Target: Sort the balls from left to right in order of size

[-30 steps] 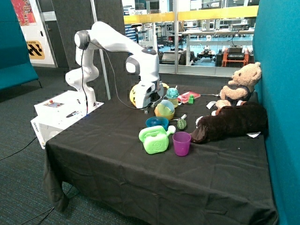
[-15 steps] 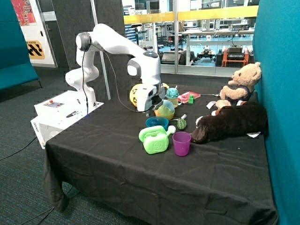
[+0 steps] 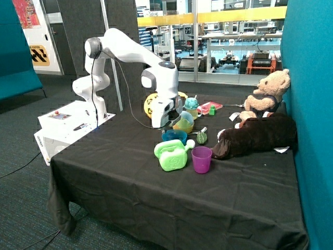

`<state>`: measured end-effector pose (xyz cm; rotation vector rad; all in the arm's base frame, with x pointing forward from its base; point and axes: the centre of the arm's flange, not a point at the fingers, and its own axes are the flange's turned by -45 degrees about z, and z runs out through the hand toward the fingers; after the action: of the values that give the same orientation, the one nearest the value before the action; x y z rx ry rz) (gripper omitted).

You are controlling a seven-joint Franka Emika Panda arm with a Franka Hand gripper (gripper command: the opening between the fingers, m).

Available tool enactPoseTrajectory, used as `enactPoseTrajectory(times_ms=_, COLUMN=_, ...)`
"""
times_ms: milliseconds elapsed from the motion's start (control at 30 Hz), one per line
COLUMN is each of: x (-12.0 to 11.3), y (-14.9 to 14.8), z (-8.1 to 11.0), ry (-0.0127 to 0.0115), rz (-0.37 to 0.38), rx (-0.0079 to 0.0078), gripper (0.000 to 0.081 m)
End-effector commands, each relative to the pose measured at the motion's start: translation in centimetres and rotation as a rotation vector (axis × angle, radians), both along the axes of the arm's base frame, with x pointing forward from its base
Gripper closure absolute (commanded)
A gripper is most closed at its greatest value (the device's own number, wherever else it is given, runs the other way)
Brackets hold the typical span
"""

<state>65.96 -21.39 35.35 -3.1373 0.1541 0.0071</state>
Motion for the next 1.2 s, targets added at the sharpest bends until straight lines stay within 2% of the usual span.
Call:
enactPoseTrajectory(times_ms=0, x=0.1, y=0.1, z=-1.0, ry=-0.0045, rz=0.007, rx=-0.0007, gripper=0.0135)
enactPoseTrajectory(times_ms=1167, x=0.6, y=0.8, z=-2.6, ry=-0.0045, rz=0.042, rx=-0.0006, gripper=0.0114)
